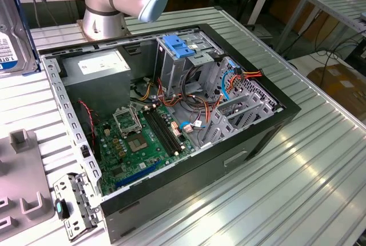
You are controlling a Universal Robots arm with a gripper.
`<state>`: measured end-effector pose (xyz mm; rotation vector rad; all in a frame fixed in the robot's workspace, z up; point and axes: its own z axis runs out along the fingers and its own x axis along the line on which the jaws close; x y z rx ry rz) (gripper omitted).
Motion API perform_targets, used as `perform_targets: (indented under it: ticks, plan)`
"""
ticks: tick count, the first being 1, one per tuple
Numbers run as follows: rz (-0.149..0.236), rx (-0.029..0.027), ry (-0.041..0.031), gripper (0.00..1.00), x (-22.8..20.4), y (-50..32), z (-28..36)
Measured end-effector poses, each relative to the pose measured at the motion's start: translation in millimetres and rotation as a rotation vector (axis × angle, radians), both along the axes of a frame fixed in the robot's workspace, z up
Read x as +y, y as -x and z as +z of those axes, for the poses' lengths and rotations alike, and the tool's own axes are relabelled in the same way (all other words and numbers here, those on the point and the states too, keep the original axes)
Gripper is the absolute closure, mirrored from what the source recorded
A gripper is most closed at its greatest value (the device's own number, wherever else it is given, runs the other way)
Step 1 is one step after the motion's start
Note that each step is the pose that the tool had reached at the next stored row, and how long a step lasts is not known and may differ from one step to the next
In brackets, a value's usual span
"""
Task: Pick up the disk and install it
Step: 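Pick up the disk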
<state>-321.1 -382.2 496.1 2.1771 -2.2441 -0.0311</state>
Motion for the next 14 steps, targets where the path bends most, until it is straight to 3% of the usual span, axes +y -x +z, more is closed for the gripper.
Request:
perform_targets:
  ticks: [5, 14]
  plan:
    - [0.000, 0.0001, 0.0001, 0.63, 0.0, -16.0, 0.0]
    - [0.000, 0.0000, 0.0002, 0.63, 0.0, -33.9, -0.1]
